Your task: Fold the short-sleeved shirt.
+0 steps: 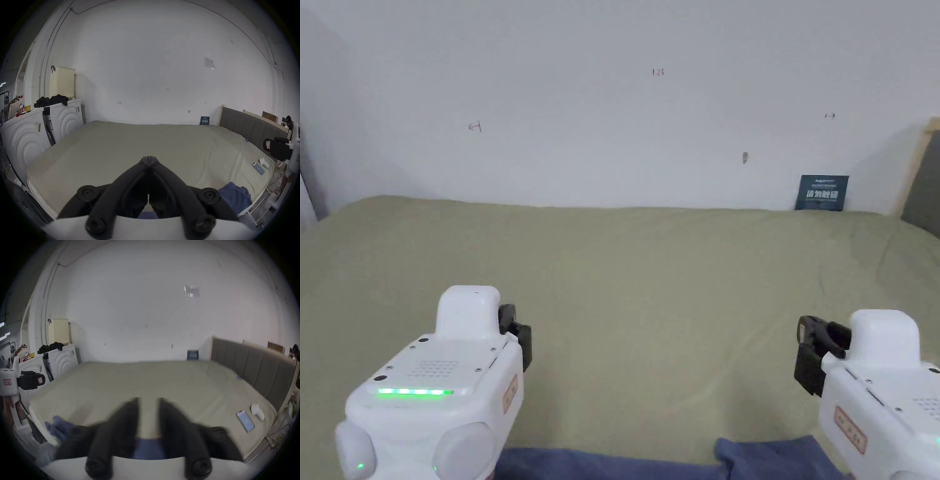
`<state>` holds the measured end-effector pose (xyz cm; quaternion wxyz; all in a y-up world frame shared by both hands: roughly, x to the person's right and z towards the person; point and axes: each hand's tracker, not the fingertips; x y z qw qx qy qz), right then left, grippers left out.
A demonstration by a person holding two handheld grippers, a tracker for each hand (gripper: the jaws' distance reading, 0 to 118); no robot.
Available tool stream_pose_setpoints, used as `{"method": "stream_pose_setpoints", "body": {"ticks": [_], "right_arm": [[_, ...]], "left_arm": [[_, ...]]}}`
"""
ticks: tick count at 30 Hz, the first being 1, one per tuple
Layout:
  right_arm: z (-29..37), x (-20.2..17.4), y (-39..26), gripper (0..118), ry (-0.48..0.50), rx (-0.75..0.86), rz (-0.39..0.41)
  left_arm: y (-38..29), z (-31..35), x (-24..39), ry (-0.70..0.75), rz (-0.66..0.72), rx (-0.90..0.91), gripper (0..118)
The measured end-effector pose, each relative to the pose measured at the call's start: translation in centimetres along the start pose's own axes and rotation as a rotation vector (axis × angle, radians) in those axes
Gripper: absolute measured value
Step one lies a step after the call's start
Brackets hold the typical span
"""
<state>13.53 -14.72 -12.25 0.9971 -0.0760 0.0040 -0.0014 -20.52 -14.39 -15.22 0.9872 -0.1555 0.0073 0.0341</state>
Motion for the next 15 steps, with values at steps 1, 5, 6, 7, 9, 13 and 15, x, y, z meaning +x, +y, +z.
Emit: {"method": "stream_pose_setpoints", "body": {"ticks": [1,5,6,7,9,13,15], "right_arm": [[0.0,-0.5,0.0,4,-0.004,0.016,0.021],[0.3,-1.6,0.1,4,-0.018,0.041,0.072],[0.3,-1.6,0.2,4,-0.016,0.041,0.073],[0.3,-1.6,0.1,4,-0.018,0.043,0.071],[0.4,-1.5,0.1,4,-0.018,0.042,0.057],[0.5,-1.5,-0.2,4,-0.022,0.03,0.046],[0.6,-1.5,-0.3,4,-0.023,0.023,0.04]], "left_arm": [[0.2,-0.1,0.4,-0.014,-0.002,-0.002,0],[0.6,0.8,1.3,0.011,-0.042,0.062,0],[0.6,1.0,1.3,0.011,-0.044,0.065,0],[0.7,1.2,1.2,0.012,-0.062,0.086,0],[0.8,1.7,1.6,0.031,-0.097,0.102,0],[0.8,2.3,0.9,0.017,-0.102,0.104,0],[0.5,2.5,-0.6,-0.016,-0.063,0.041,0]]}}
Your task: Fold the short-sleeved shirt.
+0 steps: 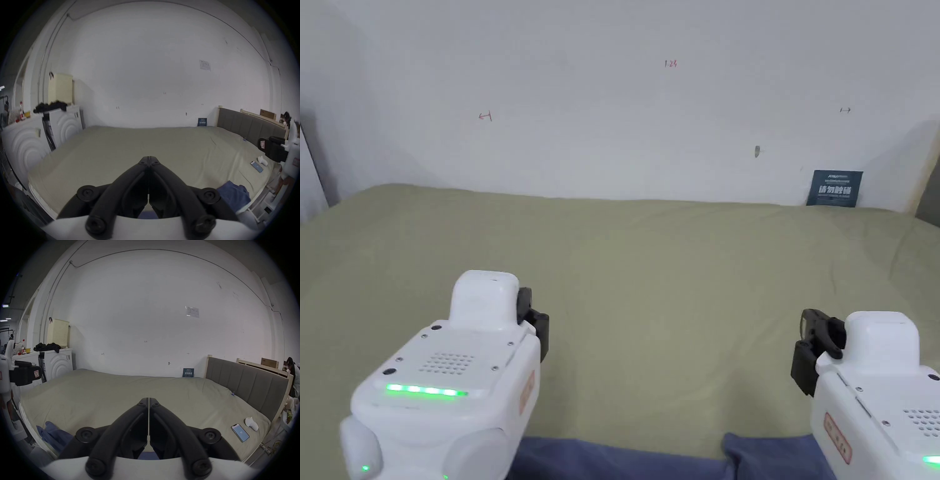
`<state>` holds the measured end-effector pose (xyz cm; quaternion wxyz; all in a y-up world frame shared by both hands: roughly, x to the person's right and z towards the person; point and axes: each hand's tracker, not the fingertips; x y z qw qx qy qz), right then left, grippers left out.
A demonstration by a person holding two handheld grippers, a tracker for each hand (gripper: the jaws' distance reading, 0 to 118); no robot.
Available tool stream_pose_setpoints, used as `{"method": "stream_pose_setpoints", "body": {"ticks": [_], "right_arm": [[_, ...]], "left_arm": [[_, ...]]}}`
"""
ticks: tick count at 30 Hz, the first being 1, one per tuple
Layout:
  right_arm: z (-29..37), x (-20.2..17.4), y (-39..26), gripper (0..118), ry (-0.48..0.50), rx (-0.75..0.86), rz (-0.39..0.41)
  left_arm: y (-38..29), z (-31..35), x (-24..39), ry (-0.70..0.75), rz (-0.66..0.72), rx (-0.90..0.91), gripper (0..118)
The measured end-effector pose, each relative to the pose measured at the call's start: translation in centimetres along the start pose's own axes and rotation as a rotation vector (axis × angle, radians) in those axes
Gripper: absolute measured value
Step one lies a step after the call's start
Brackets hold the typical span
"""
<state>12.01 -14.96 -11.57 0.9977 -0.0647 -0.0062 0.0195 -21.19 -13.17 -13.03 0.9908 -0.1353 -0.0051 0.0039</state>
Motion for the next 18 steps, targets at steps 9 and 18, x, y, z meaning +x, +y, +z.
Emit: {"method": "stream_pose_setpoints", "body": {"ticks": [9,18], "right_arm": [[2.7,-1.4,-3.7,4,-0.019,-0.087,-0.02],[4.1,-3.8,-6.0,4,-0.021,-0.185,-0.021]], "left_arm": [[-5.2,-3.7,-17.1,-0.198,0.341,-0.503,0],[-12.5,-8.6,-25.0,-0.343,0.544,-0.756,87]]}}
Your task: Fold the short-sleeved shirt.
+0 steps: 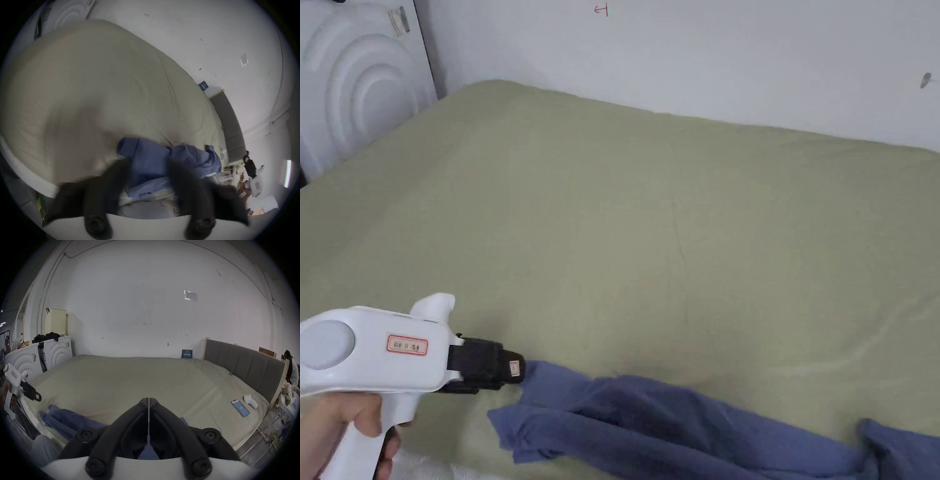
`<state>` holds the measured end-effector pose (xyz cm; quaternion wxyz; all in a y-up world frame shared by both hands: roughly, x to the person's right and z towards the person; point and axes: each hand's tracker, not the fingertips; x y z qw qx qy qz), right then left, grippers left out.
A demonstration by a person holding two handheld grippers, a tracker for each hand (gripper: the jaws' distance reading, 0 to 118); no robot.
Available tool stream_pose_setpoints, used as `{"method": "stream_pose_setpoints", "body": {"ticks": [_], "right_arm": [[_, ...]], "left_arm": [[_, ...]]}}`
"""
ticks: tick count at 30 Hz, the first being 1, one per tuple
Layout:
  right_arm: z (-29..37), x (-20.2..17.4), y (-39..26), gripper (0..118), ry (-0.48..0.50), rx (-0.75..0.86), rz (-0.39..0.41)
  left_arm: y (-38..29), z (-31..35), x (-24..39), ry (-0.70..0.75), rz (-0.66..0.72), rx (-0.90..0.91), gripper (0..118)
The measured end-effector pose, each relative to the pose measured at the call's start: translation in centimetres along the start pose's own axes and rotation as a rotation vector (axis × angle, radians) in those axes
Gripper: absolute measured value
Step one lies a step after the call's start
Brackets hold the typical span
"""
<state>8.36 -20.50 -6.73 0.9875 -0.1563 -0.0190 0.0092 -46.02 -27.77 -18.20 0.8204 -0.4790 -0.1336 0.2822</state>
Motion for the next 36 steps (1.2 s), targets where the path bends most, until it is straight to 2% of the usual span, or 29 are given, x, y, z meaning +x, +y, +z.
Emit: {"method": "stream_pose_setpoints", "body": {"ticks": [1,3,5,10,12,14,17,18,19,20,21,23,25,29,33,36], "right_arm": [[-0.1,-0.2,-0.2,4,0.001,-0.014,0.009],[-0.4,-0.4,-0.5,4,0.02,-0.033,0.028],[-0.6,-0.9,-0.6,4,0.01,-0.045,0.053],[-0.5,-1.3,-0.7,4,0.03,-0.047,0.048],[-0.6,-1.5,-0.8,4,0.031,-0.053,0.048],[-0.8,-1.5,-1.0,4,0.049,-0.07,0.046],[-1.0,-1.9,-1.4,4,0.054,-0.076,0.051],[-1.0,-2.0,-1.4,4,0.06,-0.079,0.043],[-0.9,-2.0,-1.4,4,0.068,-0.076,0.034],[-0.7,-2.0,-1.5,4,0.078,-0.074,0.031],[-0.7,-2.0,-1.5,4,0.082,-0.074,0.029],[-0.6,-2.0,-1.6,4,0.094,-0.078,0.033],[-0.4,-1.9,-1.7,4,0.099,-0.079,0.038],[-0.1,-1.1,-1.6,4,0.11,-0.074,0.018],[0.0,-0.4,-1.6,4,0.115,-0.067,0.007],[0.1,0.2,-1.7,4,0.118,-0.061,-0.018]], "left_arm": [[0.2,-0.7,-0.5,-0.053,0.006,-0.026,118],[0.7,-2.1,-1.5,-0.137,0.047,-0.095,118],[1.0,-3.5,-1.8,-0.131,0.085,-0.093,117],[0.5,-7.4,-3.7,-0.262,0.154,-0.173,117],[0.7,-7.6,-3.6,-0.337,0.136,-0.182,117],[0.4,-8.6,-3.6,-0.41,0.215,-0.22,116],[0.0,-9.8,-2.4,-0.392,0.191,-0.236,115],[0.1,-9.7,-2.1,-0.377,0.19,-0.234,108],[0.7,-9.5,-2.4,-0.357,0.191,-0.217,92],[1.0,-9.3,-2.7,-0.352,0.167,-0.206,56],[1.1,-9.3,-2.8,-0.319,0.158,-0.213,9],[0.8,-9.4,-3.1,-0.201,0.146,-0.221,9],[0.7,-8.8,-3.2,-0.273,0.164,-0.218,8],[0.9,-5.8,-2.8,-0.254,0.194,-0.151,8],[1.6,-3.0,-2.5,-0.14,0.186,-0.127,8],[2.0,-1.5,0.1,-0.118,0.14,-0.124,8]]}}
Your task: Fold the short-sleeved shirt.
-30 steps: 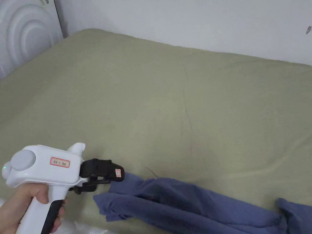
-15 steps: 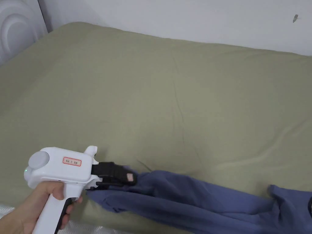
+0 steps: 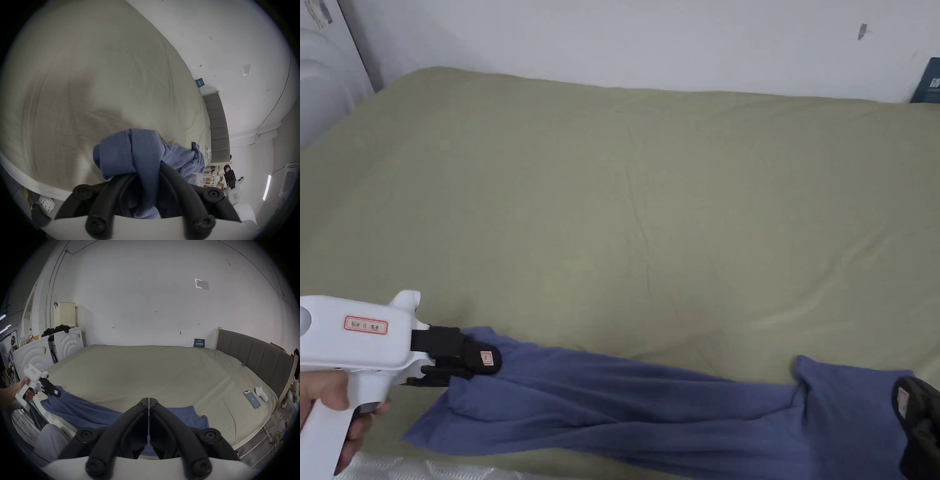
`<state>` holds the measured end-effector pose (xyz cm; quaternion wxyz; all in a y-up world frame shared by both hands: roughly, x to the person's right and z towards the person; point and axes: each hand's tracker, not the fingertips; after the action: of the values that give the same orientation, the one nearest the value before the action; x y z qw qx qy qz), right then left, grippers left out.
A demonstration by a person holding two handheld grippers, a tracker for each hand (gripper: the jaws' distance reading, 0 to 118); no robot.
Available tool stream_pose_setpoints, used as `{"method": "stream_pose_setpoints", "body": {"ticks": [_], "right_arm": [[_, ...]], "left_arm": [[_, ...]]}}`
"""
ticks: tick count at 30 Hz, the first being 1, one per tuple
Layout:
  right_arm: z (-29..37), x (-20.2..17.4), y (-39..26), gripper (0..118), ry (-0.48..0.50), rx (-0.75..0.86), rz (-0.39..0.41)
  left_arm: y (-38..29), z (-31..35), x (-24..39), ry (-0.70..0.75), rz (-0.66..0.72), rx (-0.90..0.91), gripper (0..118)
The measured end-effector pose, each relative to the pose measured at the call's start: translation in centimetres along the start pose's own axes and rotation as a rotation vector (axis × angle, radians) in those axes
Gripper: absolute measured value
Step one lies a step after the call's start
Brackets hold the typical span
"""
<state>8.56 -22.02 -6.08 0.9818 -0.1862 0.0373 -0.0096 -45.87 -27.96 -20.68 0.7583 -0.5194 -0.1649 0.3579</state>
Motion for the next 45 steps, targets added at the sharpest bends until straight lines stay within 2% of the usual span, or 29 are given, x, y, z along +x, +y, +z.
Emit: {"method": "stream_pose_setpoints", "body": {"ticks": [2,8,13,17,18,19,21,23,27,28,29,30,32,33,35,39,43,45], "right_arm": [[0.3,0.4,-0.1,4,0.004,0.004,-0.016],[1.5,2.1,-0.9,4,0.011,0.003,-0.056],[2.4,4.2,-1.6,4,-0.007,0.004,-0.098],[3.0,6.0,-2.1,4,-0.037,0.006,-0.136],[3.2,6.4,-2.2,4,-0.042,0.006,-0.144],[3.3,6.8,-2.3,4,-0.049,0.005,-0.152],[3.5,7.5,-2.4,4,-0.064,-0.001,-0.17],[3.6,8.2,-2.6,4,-0.079,-0.003,-0.19],[3.5,8.8,-2.7,4,-0.095,-0.007,-0.203],[3.4,8.7,-2.7,4,-0.094,-0.009,-0.205],[3.3,8.7,-2.8,4,-0.09,-0.013,-0.204],[3.0,8.6,-2.8,4,-0.086,-0.017,-0.204],[2.5,8.3,-2.9,4,-0.065,-0.028,-0.201],[2.2,8.2,-2.9,4,-0.059,-0.034,-0.196],[1.7,7.8,-3.1,4,-0.042,-0.048,-0.181],[1.2,7.0,-3.4,4,-0.021,-0.07,-0.17],[1.3,6.9,-3.4,4,-0.022,-0.085,-0.167],[1.4,7.0,-3.4,4,-0.03,-0.093,-0.163]], "left_arm": [[-0.2,0.3,3.3,0.029,-0.019,0.006,8],[-1.4,-1.1,13.9,0.128,-0.205,0.0,8],[-3.4,-6.8,20.6,0.214,-0.296,-0.049,8],[-5.4,-13.4,23.7,0.266,-0.372,-0.103,8],[-5.9,-14.9,24.3,0.259,-0.387,-0.102,13],[-6.1,-16.7,24.3,0.268,-0.408,-0.115,36],[-7.0,-19.7,24.7,0.277,-0.43,-0.144,118],[-7.9,-21.6,24.7,0.24,-0.441,-0.191,116],[-8.0,-21.1,24.7,0.208,-0.407,-0.164,115],[-7.8,-20.1,24.5,0.195,-0.394,-0.158,112],[-7.7,-19.0,24.1,0.196,-0.386,-0.146,104],[-7.5,-17.7,23.5,0.174,-0.372,-0.105,77],[-7.4,-15.5,21.7,0.164,-0.358,-0.048,6],[-7.3,-15.1,20.8,0.156,-0.354,-0.046,0],[-7.3,-15.7,19.2,0.19,-0.364,-0.049,0],[-8.0,-19.5,17.8,0.103,-0.285,-0.142,0],[-9.9,-26.4,18.0,0.068,-0.272,-0.216,0],[-10.7,-27.8,18.0,0.047,-0.264,-0.204,0]]}}
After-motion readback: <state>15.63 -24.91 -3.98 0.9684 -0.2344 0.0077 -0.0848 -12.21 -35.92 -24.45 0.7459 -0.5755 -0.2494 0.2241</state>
